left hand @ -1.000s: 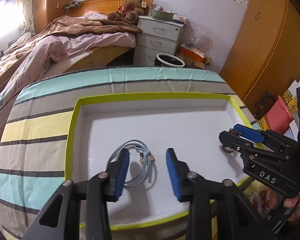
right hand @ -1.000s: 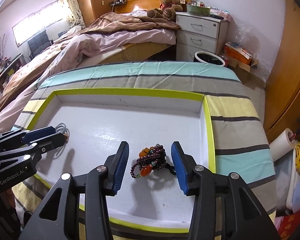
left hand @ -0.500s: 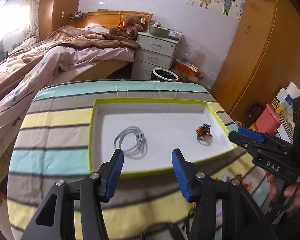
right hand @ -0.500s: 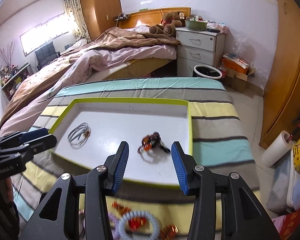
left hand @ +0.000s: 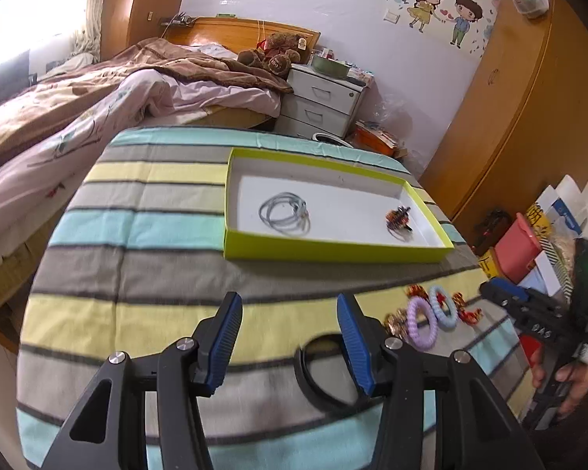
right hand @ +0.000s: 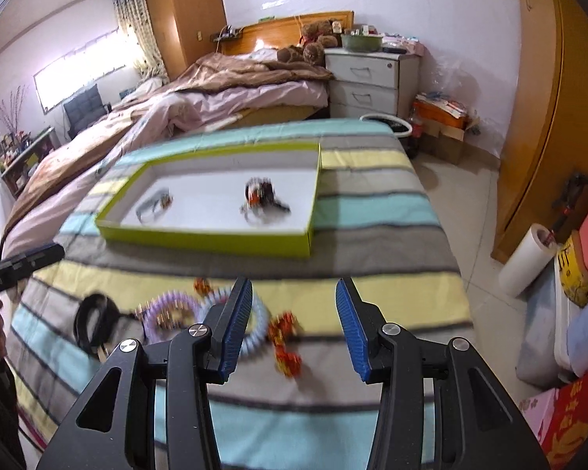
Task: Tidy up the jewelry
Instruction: 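Move the left tool to the black wristband while the right tool grasps a red knotted ornament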
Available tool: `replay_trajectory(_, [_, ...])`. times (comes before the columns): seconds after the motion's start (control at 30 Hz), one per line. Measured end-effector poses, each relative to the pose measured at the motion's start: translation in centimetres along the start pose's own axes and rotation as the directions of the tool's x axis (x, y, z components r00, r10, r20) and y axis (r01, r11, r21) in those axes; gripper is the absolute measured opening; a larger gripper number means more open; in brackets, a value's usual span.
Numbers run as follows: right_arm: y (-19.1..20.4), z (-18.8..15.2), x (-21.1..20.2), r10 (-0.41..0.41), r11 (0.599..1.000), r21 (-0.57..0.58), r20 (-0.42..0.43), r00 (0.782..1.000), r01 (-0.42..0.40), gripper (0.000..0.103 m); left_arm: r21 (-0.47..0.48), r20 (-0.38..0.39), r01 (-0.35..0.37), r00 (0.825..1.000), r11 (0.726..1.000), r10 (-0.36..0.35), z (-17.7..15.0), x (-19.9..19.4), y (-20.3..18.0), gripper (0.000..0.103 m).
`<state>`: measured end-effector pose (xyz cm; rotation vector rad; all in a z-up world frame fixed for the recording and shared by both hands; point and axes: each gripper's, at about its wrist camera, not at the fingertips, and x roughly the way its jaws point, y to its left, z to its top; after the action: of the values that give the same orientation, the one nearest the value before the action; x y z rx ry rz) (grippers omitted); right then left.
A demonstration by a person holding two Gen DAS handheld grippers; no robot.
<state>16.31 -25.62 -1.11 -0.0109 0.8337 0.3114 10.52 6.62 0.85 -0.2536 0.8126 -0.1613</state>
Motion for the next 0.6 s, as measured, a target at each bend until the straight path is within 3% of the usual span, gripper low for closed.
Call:
replay_trajectory(0.23, [-0.2, -2.0, 1.3, 0.047, 0.999, 0.009, -0.06, 0.997, -0.047, 0.046, -0.028, -0.026, 0.021, 0.999, 0.999, -0.022, -2.3, -0.6, 0.4, 0.05])
replay_trajectory(0.53, [0.0, -3.0, 2.3, 0.017, 1.0, -0.001, -0.083, 0.996, -0.017, 0.045, -0.049, -0.048, 0.004, 0.999, 0.999, -0.006, -3.1, -0.5, 0.9, 0.05])
replay_trajectory(0.6, [0.0, -3.1, 2.3, 0.013, 1.0, -0.002, -0.084, 0.996, -0.014, 0.042, -0.06, -0.053, 0.005, 0.999, 0.998, -0.008, -3.2, -0.4, 1.1, 0.05])
